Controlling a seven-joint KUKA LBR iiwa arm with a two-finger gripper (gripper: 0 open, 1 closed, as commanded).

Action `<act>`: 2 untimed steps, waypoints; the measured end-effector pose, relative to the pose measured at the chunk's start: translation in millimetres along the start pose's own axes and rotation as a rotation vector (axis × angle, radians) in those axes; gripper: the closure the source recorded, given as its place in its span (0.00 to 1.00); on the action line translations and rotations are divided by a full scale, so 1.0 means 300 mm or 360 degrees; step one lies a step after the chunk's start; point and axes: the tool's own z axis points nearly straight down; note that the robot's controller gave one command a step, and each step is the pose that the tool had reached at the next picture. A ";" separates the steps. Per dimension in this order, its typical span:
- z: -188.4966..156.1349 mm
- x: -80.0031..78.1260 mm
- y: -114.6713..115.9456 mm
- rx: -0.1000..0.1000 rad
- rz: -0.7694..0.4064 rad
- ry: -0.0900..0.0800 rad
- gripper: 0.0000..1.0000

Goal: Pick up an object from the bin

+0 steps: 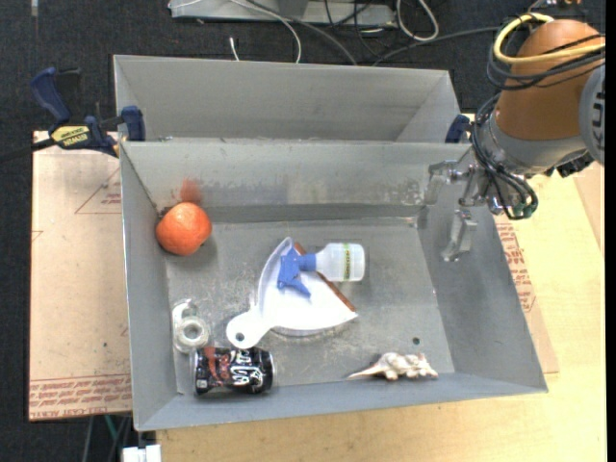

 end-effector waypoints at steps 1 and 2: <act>-0.018 -0.006 0.003 0.0002 -0.0006 -0.0013 0.00; 0.310 0.034 0.230 0.0002 -0.0317 -0.0016 0.00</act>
Offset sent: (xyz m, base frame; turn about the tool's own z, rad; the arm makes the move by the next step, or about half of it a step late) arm -0.0158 0.0930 -0.1285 -0.2725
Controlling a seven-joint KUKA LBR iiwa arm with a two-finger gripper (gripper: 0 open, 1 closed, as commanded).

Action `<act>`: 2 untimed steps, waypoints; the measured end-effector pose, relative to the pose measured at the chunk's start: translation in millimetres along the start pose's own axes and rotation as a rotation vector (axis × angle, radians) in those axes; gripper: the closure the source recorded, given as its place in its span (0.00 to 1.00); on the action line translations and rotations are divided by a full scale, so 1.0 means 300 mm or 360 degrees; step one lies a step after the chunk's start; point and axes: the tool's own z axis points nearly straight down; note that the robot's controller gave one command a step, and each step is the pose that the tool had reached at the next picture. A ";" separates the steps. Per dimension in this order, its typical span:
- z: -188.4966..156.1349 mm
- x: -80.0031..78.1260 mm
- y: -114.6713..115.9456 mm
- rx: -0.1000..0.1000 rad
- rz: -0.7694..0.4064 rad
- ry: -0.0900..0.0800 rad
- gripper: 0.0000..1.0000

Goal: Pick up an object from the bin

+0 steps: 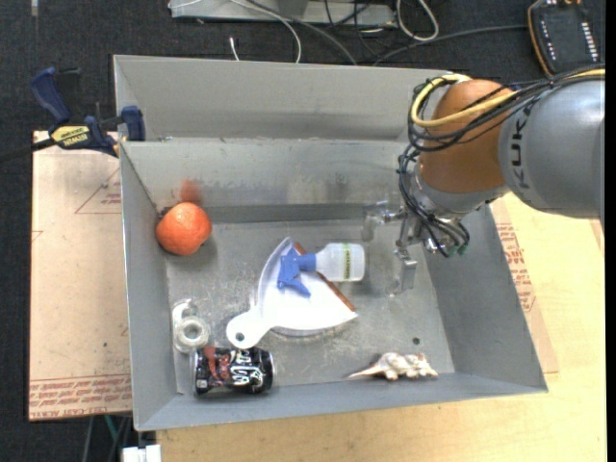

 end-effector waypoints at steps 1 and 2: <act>-0.125 0.028 0.089 0.0006 -0.0120 -0.0009 0.00; 0.021 0.002 0.305 -0.0008 -0.0319 0.0005 0.00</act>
Offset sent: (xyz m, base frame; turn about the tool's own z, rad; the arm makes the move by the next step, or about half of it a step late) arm -0.0184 0.0879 -0.0056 -0.1999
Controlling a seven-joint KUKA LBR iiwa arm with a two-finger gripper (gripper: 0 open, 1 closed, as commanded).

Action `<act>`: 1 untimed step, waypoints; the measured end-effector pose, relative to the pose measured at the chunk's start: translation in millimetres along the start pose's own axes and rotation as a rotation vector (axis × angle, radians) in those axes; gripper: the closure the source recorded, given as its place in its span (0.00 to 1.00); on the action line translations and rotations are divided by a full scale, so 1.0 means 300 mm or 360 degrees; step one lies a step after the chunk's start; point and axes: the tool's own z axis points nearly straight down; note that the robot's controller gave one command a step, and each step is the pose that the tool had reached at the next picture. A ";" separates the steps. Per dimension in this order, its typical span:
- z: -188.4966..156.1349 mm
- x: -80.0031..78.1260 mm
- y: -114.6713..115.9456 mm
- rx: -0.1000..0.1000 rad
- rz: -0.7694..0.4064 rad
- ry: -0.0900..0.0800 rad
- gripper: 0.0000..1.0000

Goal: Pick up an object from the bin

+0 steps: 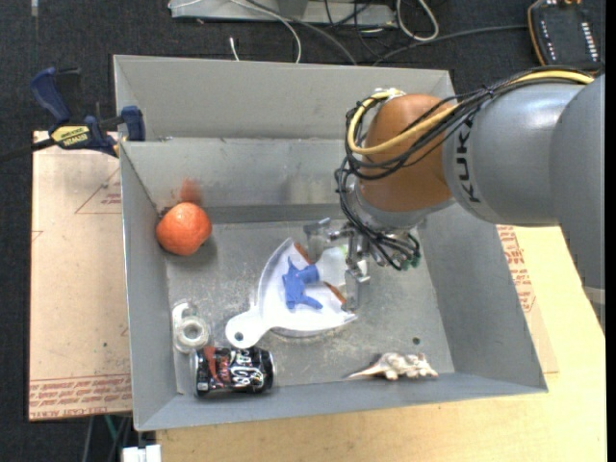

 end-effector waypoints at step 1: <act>0.096 -0.056 -0.081 0.0023 0.0053 -0.0028 0.00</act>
Offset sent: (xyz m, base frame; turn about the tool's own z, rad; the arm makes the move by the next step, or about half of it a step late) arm -0.0015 0.0703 -0.0293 -0.0515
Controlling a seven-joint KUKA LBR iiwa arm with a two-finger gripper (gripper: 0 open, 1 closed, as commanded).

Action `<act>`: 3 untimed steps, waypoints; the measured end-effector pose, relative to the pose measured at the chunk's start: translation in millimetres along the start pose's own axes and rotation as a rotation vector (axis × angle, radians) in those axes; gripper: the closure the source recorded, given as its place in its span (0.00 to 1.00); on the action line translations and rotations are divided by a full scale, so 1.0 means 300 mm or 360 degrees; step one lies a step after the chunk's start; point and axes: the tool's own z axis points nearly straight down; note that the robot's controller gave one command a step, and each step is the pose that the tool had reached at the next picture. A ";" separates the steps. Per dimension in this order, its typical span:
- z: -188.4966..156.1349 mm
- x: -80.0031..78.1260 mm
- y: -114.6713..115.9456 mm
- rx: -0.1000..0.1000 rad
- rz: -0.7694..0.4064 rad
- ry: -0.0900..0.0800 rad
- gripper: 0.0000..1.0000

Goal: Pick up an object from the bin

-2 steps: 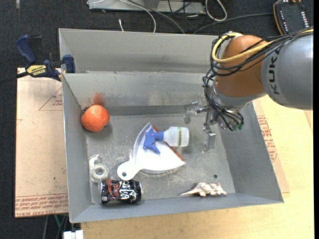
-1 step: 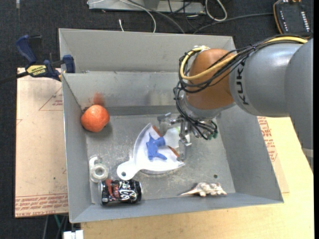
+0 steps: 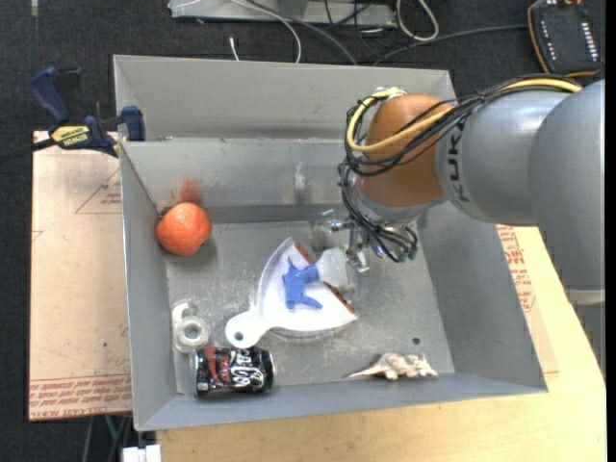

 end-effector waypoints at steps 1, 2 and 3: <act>-0.006 -0.025 0.303 -0.0016 -0.0136 0.0006 1.00; -0.007 -0.025 0.303 -0.0016 -0.0136 0.0005 1.00; -0.099 -0.016 0.305 -0.0020 -0.0138 0.0022 1.00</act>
Offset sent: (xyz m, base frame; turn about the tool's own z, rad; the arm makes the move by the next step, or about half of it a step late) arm 0.0000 0.0000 0.0000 0.0000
